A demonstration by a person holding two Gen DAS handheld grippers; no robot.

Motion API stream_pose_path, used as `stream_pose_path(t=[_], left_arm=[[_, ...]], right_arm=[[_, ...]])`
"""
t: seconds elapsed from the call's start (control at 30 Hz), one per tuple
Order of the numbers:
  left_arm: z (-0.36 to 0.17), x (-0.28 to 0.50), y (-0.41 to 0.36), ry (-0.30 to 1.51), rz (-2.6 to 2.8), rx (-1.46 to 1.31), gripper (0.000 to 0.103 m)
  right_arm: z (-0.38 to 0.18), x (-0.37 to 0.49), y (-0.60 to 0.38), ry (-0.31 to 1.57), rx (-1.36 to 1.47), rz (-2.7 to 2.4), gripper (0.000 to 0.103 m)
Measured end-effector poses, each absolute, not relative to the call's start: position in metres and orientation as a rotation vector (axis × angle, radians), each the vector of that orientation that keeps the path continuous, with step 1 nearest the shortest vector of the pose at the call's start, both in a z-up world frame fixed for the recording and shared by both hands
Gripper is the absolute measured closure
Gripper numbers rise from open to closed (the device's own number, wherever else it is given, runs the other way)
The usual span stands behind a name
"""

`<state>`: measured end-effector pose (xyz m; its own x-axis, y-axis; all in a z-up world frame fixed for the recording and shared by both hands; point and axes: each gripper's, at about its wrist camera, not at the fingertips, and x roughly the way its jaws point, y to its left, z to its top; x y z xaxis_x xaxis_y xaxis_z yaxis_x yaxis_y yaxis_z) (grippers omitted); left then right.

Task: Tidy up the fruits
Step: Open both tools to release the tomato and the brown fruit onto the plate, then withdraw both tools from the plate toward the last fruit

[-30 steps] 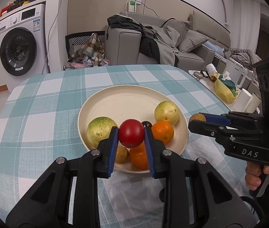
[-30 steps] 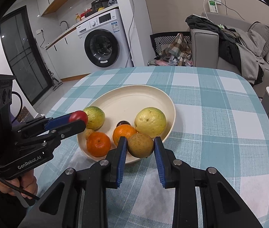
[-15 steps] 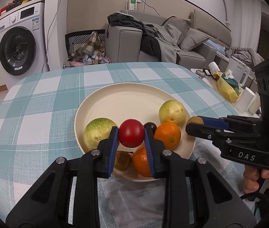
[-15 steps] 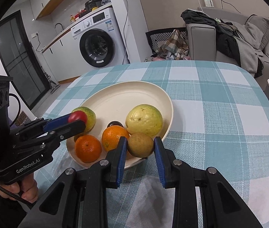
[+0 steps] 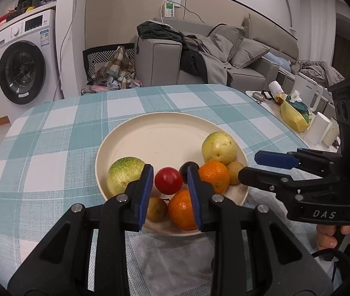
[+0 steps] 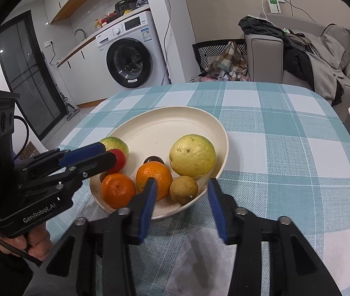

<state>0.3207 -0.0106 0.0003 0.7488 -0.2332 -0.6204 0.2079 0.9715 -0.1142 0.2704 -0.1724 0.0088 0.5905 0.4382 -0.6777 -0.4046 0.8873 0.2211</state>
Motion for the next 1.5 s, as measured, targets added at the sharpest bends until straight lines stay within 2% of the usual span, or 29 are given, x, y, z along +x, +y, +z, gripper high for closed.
stream_pose_path(t=[0.03, 0.07, 0.1, 0.13, 0.17, 0.2, 0.33, 0.4, 1.17, 1.5], left_arm=[[0.002, 0.319, -0.011, 0.683, -0.237, -0.032, 0.072], [0.003, 0.317, -0.011, 0.684, -0.231, -0.028, 0.063], [0.004, 0.314, -0.010, 0.682, -0.223, -0.025, 0.050], [0.006, 0.311, -0.009, 0.680, -0.213, -0.023, 0.043], [0.007, 0.308, -0.007, 0.675, -0.205, -0.021, 0.030], [0.009, 0.305, -0.006, 0.668, -0.201, -0.020, 0.024], [0.019, 0.288, 0.002, 0.660, -0.174, -0.019, 0.016], [0.022, 0.281, 0.006, 0.661, -0.160, -0.024, 0.001], [0.019, 0.191, 0.009, 0.679, -0.149, -0.023, 0.001], [0.000, 0.179, -0.009, 0.764, -0.200, 0.006, 0.001]], right_arm=[[0.010, 0.269, -0.173, 0.799, 0.042, 0.487, 0.048], [0.011, 0.267, -0.174, 0.799, 0.040, 0.484, 0.046], [0.011, 0.265, -0.174, 0.800, 0.039, 0.481, 0.039], [0.012, 0.263, -0.175, 0.799, 0.040, 0.480, 0.030], [0.012, 0.260, -0.176, 0.794, 0.041, 0.477, 0.026], [0.013, 0.257, -0.177, 0.788, 0.040, 0.472, 0.021], [0.013, 0.249, -0.180, 0.799, 0.037, 0.461, 0.009], [0.013, 0.246, -0.181, 0.800, 0.032, 0.449, 0.000], [0.015, 0.191, -0.184, 0.828, -0.021, 0.473, 0.000], [0.008, 0.188, -0.184, 0.887, -0.040, 0.487, 0.000]])
